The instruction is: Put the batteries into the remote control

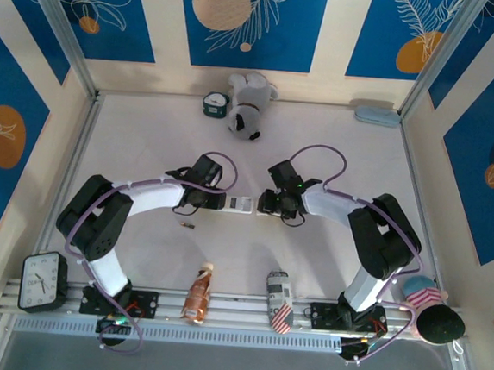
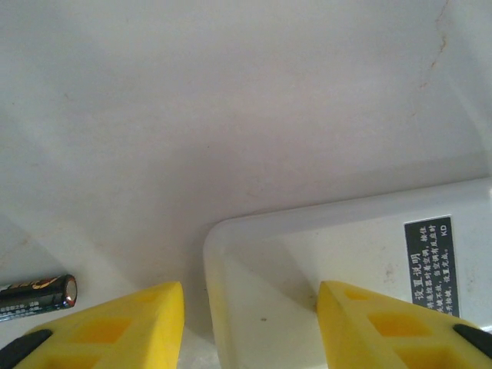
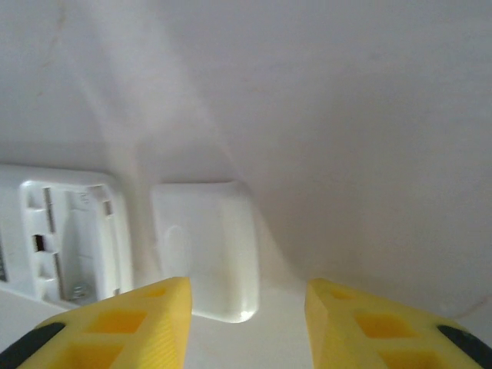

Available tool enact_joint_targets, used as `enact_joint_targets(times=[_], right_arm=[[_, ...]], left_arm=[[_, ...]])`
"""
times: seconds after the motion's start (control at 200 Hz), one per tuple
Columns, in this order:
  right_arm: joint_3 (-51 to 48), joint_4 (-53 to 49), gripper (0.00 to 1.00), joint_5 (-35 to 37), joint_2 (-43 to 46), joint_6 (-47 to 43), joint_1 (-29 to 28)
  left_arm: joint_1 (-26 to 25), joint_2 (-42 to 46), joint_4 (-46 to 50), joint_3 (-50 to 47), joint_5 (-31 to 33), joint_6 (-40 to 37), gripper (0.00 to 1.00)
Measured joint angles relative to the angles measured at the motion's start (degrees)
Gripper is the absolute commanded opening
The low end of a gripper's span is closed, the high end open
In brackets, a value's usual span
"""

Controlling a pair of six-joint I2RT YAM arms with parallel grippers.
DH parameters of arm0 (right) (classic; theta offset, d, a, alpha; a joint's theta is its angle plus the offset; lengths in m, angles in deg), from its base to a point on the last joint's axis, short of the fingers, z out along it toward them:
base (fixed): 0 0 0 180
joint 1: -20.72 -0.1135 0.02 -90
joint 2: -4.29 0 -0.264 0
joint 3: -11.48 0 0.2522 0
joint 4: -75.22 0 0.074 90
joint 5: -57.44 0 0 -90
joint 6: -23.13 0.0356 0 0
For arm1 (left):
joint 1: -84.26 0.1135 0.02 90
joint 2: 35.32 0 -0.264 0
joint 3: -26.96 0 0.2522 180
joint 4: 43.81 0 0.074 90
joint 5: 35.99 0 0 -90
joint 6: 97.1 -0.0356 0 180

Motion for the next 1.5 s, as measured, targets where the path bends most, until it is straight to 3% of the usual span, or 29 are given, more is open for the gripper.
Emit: enact_joint_targets(times=[0.225,0.385,0.585,0.655,0.7,1.205,1.5], right_arm=[[-0.76,0.26,0.46,0.22,0.15,0.00,0.48],[-1.14,0.55,0.48,0.22,1.25,-0.24,0.48],[-1.33,1.57,0.51,-0.66,3.67,-2.86,0.48],[-1.22,2.36,0.52,-1.57,3.80,-4.20,0.48],[-0.98,2.78,0.52,-2.29,3.78,-5.05,0.48],[12.90,6.64,0.59,-10.38,-9.35,-10.78,1.29],[16.83,6.69,0.59,-13.97,-14.84,-11.15,1.29]], left_arm=[[0.00,0.00,0.98,0.44,0.00,0.00,0.49],[0.00,0.70,2.10,0.50,-0.04,-0.04,0.57],[-0.17,6.56,2.95,0.26,-1.64,0.59,0.77],[-0.42,8.74,2.97,-0.20,-2.27,1.27,0.94],[-0.72,10.03,2.95,-0.74,-2.58,2.21,1.00],[-2.05,29.53,4.72,-11.32,0.09,13.05,1.00],[-2.05,33.97,8.00,-14.58,2.36,15.32,1.00]])
